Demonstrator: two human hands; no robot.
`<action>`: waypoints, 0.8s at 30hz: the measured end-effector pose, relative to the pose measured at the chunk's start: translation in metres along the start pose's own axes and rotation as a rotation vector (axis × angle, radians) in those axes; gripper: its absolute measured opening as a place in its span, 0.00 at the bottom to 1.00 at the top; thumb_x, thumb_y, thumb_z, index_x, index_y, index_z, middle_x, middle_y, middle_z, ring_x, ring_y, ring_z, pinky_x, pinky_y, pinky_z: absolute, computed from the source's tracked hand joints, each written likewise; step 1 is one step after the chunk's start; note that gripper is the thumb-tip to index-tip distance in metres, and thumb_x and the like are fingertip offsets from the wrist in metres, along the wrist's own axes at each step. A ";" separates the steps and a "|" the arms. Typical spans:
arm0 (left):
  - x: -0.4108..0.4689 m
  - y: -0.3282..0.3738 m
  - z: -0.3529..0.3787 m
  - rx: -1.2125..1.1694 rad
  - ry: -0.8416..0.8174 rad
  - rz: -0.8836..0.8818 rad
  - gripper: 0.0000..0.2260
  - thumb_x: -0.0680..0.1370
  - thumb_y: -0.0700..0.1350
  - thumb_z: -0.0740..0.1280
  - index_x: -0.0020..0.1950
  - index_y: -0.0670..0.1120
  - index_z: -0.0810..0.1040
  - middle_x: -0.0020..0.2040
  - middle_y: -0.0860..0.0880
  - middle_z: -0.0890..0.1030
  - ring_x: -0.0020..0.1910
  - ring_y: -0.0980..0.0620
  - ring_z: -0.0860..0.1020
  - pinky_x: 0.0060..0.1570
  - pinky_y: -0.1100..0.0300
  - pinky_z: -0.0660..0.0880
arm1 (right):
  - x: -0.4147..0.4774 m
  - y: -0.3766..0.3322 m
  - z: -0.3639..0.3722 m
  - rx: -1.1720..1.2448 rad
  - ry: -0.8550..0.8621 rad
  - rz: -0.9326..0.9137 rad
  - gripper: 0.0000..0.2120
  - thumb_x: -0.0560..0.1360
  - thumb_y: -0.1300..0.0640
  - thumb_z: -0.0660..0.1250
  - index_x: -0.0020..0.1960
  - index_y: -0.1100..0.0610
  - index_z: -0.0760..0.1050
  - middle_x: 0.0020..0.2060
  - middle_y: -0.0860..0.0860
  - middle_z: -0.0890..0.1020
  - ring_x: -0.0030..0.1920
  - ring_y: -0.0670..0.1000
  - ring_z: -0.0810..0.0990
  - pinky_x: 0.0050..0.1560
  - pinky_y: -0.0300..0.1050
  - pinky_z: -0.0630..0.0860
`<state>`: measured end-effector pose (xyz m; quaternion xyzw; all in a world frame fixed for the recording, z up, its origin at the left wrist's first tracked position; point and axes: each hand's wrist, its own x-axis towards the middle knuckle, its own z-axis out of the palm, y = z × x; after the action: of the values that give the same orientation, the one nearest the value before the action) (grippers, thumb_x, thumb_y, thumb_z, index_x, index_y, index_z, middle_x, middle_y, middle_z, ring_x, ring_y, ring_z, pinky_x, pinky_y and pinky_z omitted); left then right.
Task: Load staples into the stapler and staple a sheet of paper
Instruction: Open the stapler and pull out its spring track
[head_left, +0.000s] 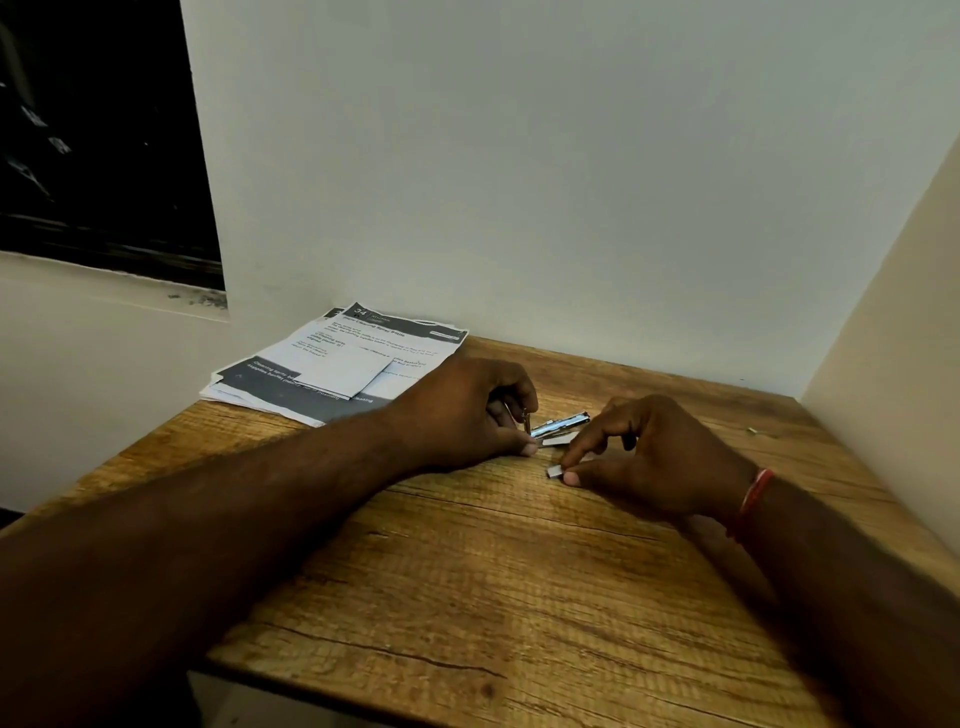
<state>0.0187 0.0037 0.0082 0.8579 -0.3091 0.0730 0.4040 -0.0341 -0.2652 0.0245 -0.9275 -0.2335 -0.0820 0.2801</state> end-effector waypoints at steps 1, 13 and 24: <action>0.000 -0.001 0.000 -0.003 -0.003 0.000 0.19 0.70 0.46 0.89 0.56 0.52 0.87 0.47 0.54 0.89 0.44 0.56 0.89 0.54 0.50 0.88 | 0.000 0.001 0.000 -0.005 -0.003 -0.006 0.08 0.71 0.46 0.86 0.47 0.35 0.91 0.44 0.38 0.87 0.50 0.38 0.82 0.44 0.27 0.73; 0.003 -0.006 -0.009 -0.066 0.033 0.019 0.22 0.73 0.56 0.87 0.64 0.62 0.85 0.52 0.58 0.89 0.48 0.54 0.89 0.55 0.55 0.87 | -0.001 0.054 -0.044 -0.305 0.304 0.459 0.29 0.67 0.38 0.87 0.63 0.48 0.86 0.52 0.43 0.88 0.51 0.48 0.85 0.52 0.45 0.79; 0.007 0.006 -0.016 -0.214 0.316 -0.020 0.13 0.79 0.50 0.82 0.61 0.52 0.86 0.52 0.52 0.89 0.50 0.57 0.87 0.49 0.67 0.81 | 0.001 0.063 -0.034 -0.197 0.303 0.484 0.07 0.74 0.48 0.84 0.48 0.44 0.87 0.49 0.44 0.89 0.45 0.39 0.83 0.42 0.35 0.73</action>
<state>0.0230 0.0093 0.0250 0.7907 -0.2395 0.1696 0.5372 -0.0035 -0.3296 0.0230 -0.9562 0.0479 -0.1724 0.2317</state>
